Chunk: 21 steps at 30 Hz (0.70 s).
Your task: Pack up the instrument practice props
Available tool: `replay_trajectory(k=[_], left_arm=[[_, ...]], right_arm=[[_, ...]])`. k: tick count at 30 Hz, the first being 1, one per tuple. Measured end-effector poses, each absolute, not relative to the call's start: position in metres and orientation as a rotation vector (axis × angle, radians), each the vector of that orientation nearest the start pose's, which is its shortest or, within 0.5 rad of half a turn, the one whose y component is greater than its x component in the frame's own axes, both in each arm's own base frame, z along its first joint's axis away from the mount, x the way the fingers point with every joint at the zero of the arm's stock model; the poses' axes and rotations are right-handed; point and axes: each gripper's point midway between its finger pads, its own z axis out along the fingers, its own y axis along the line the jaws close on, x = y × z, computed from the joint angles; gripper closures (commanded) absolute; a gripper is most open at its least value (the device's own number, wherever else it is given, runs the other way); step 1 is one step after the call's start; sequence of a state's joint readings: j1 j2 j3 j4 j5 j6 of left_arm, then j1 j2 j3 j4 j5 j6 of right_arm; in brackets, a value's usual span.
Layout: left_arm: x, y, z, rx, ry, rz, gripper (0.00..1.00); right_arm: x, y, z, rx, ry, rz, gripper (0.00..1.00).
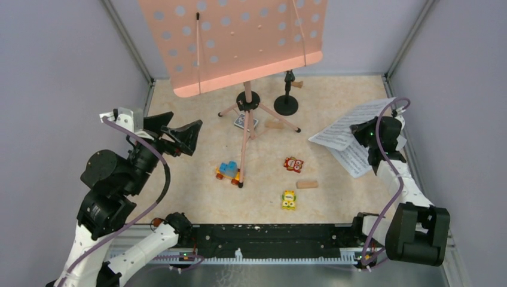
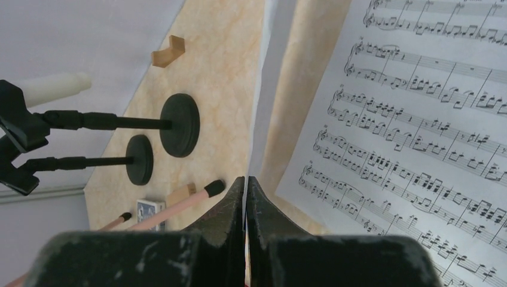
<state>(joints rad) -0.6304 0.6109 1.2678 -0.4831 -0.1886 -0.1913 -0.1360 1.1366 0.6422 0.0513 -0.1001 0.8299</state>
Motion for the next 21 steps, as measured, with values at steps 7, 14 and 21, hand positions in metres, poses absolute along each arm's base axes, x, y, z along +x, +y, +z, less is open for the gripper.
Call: replay_trajectory(k=[7, 14, 21], left_arm=[[0.19, -0.11, 0.451, 0.149, 1.453, -0.562, 0.01], [0.192, -0.113, 0.442, 0.15, 1.476, -0.572, 0.01], [0.188, -0.111, 0.44, 0.143, 1.471, -0.581, 0.01]], right_arm=[[0.348, -0.013, 0.147, 0.985, 1.795, 0.481, 1.0], [0.336, -0.035, 0.152, 1.019, 1.711, 0.36, 1.0], [0.332, -0.051, 0.137, 1.033, 1.748, 0.271, 1.0]])
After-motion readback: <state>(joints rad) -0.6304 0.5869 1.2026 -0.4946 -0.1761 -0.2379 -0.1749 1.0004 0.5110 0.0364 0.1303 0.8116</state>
